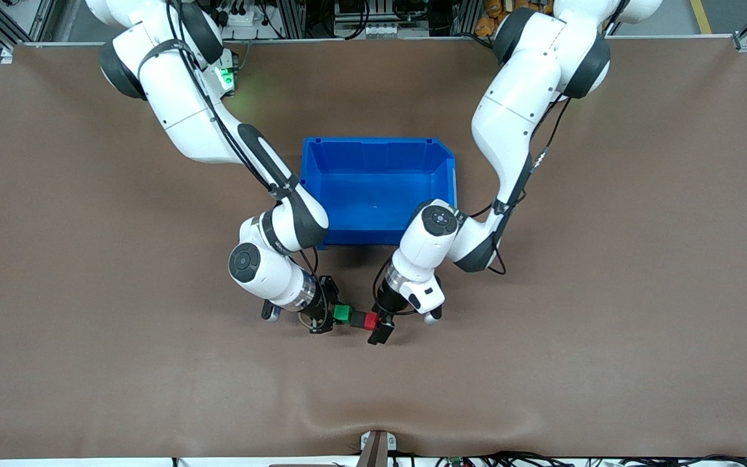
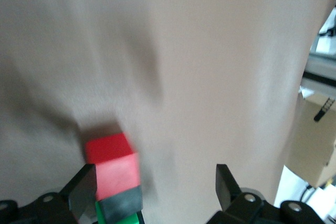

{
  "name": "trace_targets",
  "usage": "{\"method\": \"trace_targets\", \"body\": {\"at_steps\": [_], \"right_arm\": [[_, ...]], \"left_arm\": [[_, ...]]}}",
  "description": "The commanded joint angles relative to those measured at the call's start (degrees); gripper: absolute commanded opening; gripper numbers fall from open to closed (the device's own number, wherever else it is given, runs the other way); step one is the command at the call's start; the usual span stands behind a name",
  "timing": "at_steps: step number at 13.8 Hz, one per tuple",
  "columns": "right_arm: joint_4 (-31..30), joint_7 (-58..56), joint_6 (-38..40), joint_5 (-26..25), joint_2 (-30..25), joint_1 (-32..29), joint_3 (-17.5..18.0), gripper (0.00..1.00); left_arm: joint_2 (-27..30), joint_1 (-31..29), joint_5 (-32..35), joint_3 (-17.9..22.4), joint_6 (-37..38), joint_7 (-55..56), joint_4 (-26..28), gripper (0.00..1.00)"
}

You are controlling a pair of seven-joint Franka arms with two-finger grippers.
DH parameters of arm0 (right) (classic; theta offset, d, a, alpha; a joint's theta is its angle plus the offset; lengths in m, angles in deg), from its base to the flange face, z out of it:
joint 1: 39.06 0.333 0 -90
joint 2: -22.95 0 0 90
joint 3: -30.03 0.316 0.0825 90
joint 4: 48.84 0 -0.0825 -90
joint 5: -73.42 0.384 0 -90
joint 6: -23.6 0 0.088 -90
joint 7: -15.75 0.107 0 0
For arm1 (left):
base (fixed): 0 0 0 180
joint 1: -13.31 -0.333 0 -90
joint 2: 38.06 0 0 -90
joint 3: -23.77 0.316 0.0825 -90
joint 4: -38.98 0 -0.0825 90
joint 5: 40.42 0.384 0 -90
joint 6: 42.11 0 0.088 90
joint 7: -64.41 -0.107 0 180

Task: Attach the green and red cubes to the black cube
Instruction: 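Open both grippers and lift them off the joined cubes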

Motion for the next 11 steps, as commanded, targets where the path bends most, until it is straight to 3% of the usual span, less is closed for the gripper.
{"method": "trace_targets", "body": {"at_steps": [1,3,7,8,11], "right_arm": [[1.79,1.08,-0.85,0.61,2.11,0.88,-0.45,0.95],[1.61,-1.54,-0.76,-3.49,1.94,2.27,-0.89,1.0],[1.35,-5.15,0.73,-35.27,1.15,6.06,-1.15,1.0],[1.52,-5.42,3.09,-39.43,1.06,6.06,-0.98,1.0],[1.96,-5.86,8.99,-37.91,-1.04,2.56,0.69,1.0]], "left_arm": [[5.65,-1.89,3.08,0.38,9.91,-3.23,1.12,1.0],[8.19,-3.92,3.17,0.03,11.76,-5.88,2.6,1.0],[15.75,-8.4,2.82,-0.06,12.04,-14.3,9.8,1.0],[17.94,-9.97,2.82,-0.06,12.04,-16.59,11.91,1.0],[26.81,-13.67,2.82,-0.06,12.13,-25.72,20.86,1.0]]}}
